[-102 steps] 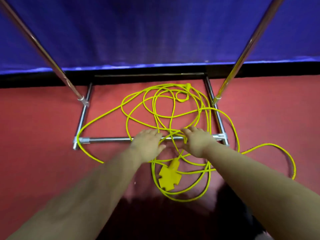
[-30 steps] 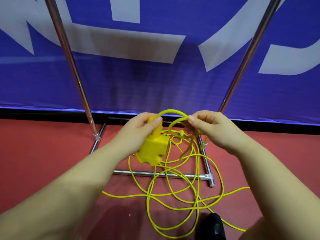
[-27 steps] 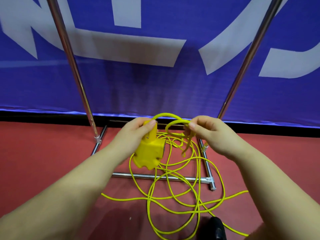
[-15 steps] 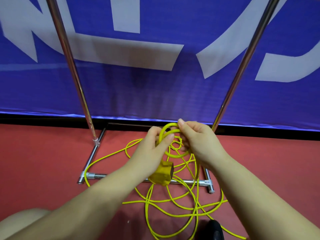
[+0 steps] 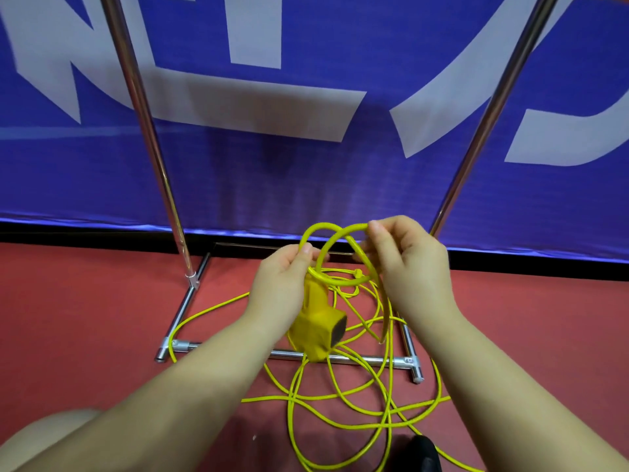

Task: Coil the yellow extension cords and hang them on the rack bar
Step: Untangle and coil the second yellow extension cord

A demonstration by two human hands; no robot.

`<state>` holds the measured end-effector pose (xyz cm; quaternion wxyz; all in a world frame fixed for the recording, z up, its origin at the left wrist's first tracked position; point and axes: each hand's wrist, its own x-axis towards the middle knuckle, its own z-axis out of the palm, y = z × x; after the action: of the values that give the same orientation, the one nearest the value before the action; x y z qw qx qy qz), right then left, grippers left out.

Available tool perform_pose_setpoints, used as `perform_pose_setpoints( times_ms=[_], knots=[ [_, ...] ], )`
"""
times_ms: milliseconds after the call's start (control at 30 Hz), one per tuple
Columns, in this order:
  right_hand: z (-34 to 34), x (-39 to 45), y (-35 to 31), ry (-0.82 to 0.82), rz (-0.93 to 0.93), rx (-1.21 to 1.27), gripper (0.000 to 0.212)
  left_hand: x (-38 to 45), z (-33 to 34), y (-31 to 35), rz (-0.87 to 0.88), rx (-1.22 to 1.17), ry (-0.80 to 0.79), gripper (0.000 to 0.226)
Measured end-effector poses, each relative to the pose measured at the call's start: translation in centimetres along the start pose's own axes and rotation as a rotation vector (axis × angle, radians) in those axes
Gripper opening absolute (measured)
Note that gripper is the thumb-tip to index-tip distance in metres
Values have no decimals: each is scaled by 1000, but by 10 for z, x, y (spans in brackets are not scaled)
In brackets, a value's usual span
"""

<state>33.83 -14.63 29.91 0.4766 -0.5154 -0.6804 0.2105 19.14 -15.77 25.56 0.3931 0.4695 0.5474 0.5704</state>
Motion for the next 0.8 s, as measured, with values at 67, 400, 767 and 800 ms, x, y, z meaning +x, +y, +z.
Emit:
perform_pose_setpoints(
  times_ms=[67, 400, 767, 800],
  knots=[
    [1, 1, -2, -10, 85, 230, 22, 3, -2, -2, -23, -33, 68, 27],
    [9, 6, -15, -218, 536, 1101, 27, 21, -1, -14, -290, -359, 212, 19],
    [14, 5, 1, -242, 360, 429, 16, 24, -1, -26, -390, -194, 244, 24],
    [13, 5, 4, -251, 311, 355, 13, 24, -2, -29, -378, -164, 253, 25]
  ],
)
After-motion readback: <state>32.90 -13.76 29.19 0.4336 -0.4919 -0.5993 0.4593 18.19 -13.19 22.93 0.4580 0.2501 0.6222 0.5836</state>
